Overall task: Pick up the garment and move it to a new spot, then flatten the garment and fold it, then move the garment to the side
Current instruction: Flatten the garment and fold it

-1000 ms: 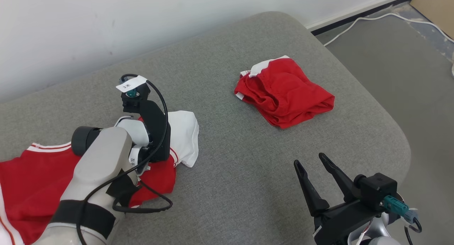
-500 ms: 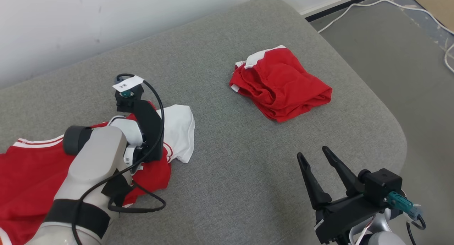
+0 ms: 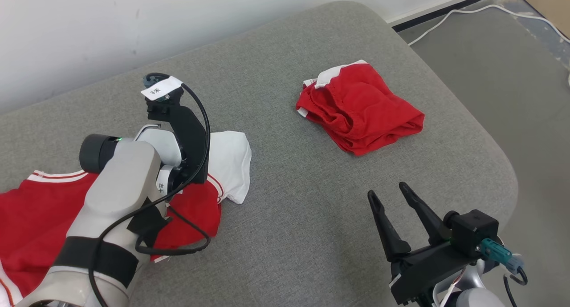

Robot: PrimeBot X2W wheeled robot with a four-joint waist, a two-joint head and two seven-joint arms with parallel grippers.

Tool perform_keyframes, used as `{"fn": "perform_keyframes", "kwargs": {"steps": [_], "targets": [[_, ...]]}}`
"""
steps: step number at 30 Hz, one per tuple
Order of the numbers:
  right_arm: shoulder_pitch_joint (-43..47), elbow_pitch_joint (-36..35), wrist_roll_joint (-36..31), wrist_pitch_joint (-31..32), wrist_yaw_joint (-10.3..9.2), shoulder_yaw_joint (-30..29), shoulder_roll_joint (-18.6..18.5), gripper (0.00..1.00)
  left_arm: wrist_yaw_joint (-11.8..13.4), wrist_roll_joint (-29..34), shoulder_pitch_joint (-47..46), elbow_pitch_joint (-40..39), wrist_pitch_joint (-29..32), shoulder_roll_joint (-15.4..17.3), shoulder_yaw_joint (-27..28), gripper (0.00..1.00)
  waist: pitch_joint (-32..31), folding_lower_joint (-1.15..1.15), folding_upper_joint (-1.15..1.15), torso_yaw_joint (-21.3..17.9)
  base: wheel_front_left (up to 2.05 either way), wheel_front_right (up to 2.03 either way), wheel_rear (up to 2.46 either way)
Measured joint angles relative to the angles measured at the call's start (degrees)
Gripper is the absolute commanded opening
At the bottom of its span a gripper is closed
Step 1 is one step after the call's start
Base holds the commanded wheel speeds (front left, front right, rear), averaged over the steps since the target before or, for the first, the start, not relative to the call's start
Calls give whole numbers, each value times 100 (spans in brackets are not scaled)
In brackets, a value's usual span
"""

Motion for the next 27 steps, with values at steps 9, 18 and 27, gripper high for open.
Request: {"fn": "perform_keyframes", "kwargs": {"steps": [9,18,27], "targets": [[3,5,7,-8,27,85,20,100,15,159,8,53,64,86,-74,100,100,0,0,-109,0,0,0],[-13,24,23,-58,27,83,37,100,93,249,2,164,319,201,-182,100,305,0,-1,-190,0,0,0],[-115,125,23,-101,27,85,45,100,-22,215,-1,133,249,164,-159,0,300,0,0,-161,0,0,0]]}}
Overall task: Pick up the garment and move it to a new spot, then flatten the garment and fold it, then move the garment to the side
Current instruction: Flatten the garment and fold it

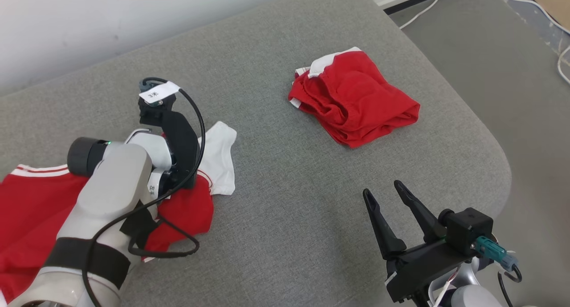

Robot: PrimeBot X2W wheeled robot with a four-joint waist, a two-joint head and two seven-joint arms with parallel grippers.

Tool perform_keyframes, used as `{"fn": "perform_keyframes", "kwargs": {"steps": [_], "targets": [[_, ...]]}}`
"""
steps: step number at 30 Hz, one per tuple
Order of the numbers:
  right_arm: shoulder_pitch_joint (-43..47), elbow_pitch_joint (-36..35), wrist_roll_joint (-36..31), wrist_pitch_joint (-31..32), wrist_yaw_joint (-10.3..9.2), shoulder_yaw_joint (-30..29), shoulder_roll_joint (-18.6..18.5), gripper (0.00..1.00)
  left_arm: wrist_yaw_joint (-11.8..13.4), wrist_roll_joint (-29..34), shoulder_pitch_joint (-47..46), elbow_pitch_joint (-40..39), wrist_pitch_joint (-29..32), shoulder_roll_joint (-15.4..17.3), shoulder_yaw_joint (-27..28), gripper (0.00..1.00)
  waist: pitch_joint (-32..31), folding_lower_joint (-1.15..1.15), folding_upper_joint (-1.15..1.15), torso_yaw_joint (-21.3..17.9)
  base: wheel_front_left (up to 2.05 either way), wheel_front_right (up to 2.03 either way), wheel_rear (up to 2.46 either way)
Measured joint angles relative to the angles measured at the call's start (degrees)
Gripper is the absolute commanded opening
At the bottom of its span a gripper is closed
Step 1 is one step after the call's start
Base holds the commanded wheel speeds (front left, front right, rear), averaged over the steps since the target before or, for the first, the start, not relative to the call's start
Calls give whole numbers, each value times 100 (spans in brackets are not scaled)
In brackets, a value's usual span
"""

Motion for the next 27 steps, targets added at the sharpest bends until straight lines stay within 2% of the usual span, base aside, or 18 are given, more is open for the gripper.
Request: {"fn": "perform_keyframes", "kwargs": {"steps": [8,13,22,25,27], "targets": [[-56,141,0,-8,2,24,-3,100,-40,-165,-226,-293,-572,-163,216,0,-213,0,0,71,0,0,0],[-85,242,-1,-27,2,9,-22,100,-92,-502,-485,-591,-1066,-254,517,0,-386,0,0,118,0,0,0],[98,210,-1,-53,-7,-111,-159,100,-140,-1072,-530,-1027,-1595,-353,805,0,-710,-1,0,273,0,0,0],[159,138,-1,-56,-13,-138,-194,100,-122,-1049,-534,-1081,-1653,-352,720,0,-773,-1,0,366,0,0,0],[139,114,-2,-49,-5,-60,-180,100,13,-1002,-533,-981,-1694,-353,678,0,-818,0,0,409,0,0,0]]}}
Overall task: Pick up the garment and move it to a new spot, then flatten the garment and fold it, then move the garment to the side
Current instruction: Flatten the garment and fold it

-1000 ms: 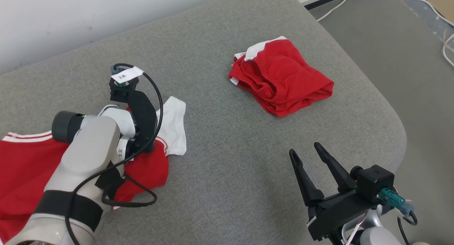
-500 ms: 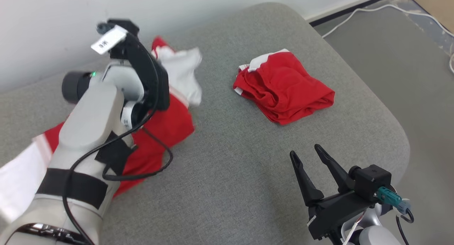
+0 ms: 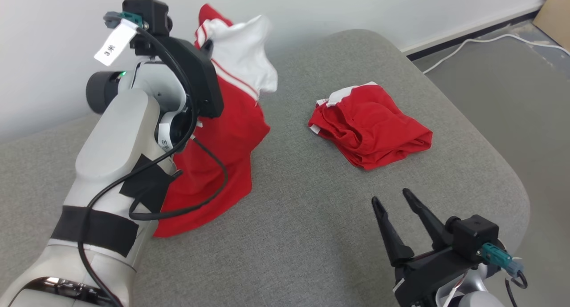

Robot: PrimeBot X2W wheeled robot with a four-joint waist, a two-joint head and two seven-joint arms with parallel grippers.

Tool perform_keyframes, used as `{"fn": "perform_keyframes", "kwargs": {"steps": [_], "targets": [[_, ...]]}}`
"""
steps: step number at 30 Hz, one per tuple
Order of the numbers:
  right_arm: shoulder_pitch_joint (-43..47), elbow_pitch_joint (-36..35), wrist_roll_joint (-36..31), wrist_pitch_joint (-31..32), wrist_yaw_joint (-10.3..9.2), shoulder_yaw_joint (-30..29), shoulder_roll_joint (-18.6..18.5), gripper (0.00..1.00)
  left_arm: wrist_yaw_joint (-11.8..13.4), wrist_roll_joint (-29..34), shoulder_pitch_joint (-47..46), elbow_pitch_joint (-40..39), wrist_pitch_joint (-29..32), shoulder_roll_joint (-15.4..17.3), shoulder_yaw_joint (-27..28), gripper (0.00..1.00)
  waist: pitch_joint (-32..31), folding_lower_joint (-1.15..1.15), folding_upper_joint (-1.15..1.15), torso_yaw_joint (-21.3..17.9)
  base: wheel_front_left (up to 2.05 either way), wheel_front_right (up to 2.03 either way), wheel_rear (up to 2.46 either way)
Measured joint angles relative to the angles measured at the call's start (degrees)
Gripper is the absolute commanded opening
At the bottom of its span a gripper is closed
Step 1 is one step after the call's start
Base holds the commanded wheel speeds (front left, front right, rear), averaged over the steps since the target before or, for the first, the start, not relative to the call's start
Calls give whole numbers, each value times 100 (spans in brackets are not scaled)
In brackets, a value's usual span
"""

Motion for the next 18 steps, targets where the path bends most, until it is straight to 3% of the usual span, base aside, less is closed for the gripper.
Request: {"fn": "perform_keyframes", "kwargs": {"steps": [6,7,8,9,10,18], "targets": [[3,-88,0,7,9,126,43,100,396,316,13,256,-200,126,1,1,40,0,0,-2,0,0,0],[4,-100,1,8,16,138,43,100,421,365,16,286,-268,231,8,19,68,0,0,-14,0,0,0],[8,-132,1,9,18,144,44,100,447,392,20,313,-350,352,21,47,98,0,0,-27,0,0,0],[13,-177,1,9,18,143,46,100,468,422,21,333,-431,456,31,82,133,0,0,-41,0,0,0],[16,-203,1,9,18,137,45,100,489,452,21,350,-489,546,43,100,171,0,0,-53,0,0,0],[0,-274,2,9,14,67,46,100,544,635,135,643,-630,612,-9,100,552,0,1,-114,0,0,0]]}}
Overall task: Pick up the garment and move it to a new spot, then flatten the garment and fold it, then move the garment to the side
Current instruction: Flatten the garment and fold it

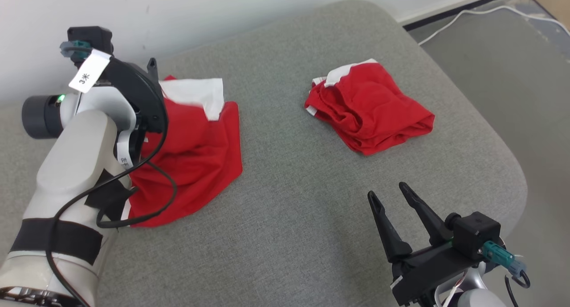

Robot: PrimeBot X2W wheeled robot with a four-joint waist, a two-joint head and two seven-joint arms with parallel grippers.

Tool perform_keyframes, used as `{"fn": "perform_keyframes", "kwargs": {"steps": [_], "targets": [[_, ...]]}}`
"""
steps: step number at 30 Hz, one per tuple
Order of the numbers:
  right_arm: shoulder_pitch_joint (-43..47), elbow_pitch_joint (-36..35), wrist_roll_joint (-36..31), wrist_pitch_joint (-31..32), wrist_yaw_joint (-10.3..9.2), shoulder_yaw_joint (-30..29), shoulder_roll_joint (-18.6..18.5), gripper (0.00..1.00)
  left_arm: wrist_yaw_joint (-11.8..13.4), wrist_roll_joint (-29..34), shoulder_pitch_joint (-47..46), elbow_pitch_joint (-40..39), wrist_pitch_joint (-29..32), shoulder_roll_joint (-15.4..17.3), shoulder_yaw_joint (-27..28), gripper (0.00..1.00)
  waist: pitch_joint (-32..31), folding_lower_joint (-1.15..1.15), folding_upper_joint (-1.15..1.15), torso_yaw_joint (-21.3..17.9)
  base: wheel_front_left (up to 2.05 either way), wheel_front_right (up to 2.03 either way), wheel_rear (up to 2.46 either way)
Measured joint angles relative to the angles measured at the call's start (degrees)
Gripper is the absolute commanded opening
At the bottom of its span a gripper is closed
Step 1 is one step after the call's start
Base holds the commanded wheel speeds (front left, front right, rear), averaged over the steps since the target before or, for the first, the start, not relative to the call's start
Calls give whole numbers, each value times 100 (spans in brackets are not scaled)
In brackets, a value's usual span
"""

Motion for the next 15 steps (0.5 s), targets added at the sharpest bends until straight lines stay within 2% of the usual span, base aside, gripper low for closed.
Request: {"fn": "perform_keyframes", "kwargs": {"steps": [8,15], "targets": [[-150,64,0,-5,-15,-81,-3,100,23,41,4,397,-144,158,7,100,121,0,0,183,0,0,0],[-160,178,0,-8,-15,-82,-9,100,30,51,208,739,12,282,-4,100,-4,0,0,418,0,0,0]]}}
